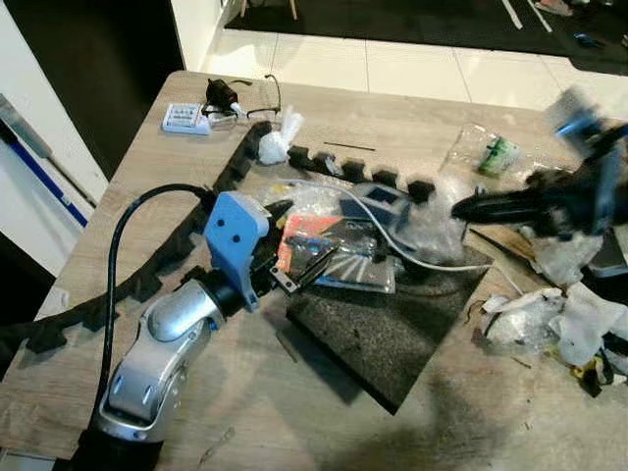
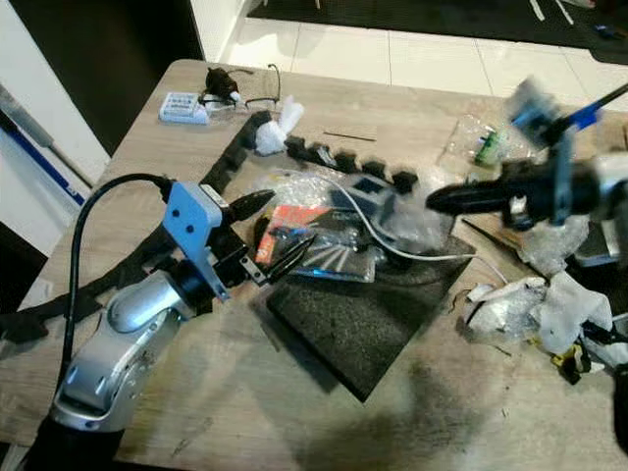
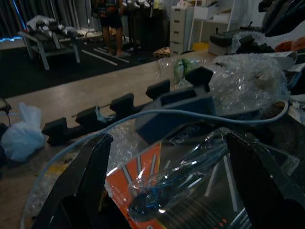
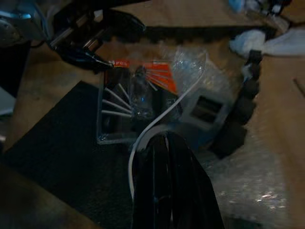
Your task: Picking trash to rubbish bin
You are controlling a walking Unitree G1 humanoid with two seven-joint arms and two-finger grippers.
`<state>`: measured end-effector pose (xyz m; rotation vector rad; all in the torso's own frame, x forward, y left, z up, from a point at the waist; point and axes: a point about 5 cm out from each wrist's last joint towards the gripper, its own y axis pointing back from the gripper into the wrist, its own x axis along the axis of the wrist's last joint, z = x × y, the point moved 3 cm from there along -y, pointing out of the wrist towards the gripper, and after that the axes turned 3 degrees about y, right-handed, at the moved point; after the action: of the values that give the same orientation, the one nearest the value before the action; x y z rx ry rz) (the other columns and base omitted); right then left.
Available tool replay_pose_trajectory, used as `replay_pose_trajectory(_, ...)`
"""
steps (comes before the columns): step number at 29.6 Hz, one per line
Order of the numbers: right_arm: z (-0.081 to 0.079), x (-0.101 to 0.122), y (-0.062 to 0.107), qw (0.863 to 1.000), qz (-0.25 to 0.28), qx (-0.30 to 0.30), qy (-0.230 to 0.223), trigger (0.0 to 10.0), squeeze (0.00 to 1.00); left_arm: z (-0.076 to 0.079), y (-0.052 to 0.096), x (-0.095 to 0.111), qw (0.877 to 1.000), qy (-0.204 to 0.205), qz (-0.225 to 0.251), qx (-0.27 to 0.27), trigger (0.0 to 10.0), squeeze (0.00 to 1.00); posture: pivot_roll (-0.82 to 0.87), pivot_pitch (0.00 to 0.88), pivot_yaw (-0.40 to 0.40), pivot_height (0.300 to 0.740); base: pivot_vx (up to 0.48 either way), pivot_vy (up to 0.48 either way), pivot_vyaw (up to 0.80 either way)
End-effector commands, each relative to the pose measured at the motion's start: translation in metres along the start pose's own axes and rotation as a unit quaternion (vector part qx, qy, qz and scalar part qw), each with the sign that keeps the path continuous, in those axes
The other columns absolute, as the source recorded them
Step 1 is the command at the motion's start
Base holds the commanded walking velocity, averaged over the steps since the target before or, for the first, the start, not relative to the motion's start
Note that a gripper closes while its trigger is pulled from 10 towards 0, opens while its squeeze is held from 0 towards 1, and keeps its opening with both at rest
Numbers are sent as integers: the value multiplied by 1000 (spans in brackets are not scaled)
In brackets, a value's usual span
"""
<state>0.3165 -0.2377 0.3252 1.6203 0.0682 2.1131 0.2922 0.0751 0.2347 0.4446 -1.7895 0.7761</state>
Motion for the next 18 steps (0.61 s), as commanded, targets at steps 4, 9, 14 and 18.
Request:
replay_pose_trajectory(4,0,-2,9,998,-51,-17,23,10000,0,0,0,-5,1000,-2,-5,3,10000,0,8,223,-26,740,0,0,0)
replay_pose_trajectory(9,16,5,7,993,-29,-98,58,10000,224,-10,-1,-7,999,-13,-9,42,10000,0,1,212,-28,740,0,0,0)
replay_pose_trajectory(14,30,-17,-20,979,3,-200,48,10000,1000,-28,2,-11,994,-25,-14,105,10000,0,-4,201,-26,740,0,0,0)
replay_pose_trajectory(18,16,-28,-34,985,33,-168,23,10000,1000,-29,3,-11,993,-25,-17,110,10000,0,6,194,-27,740,0,0,0)
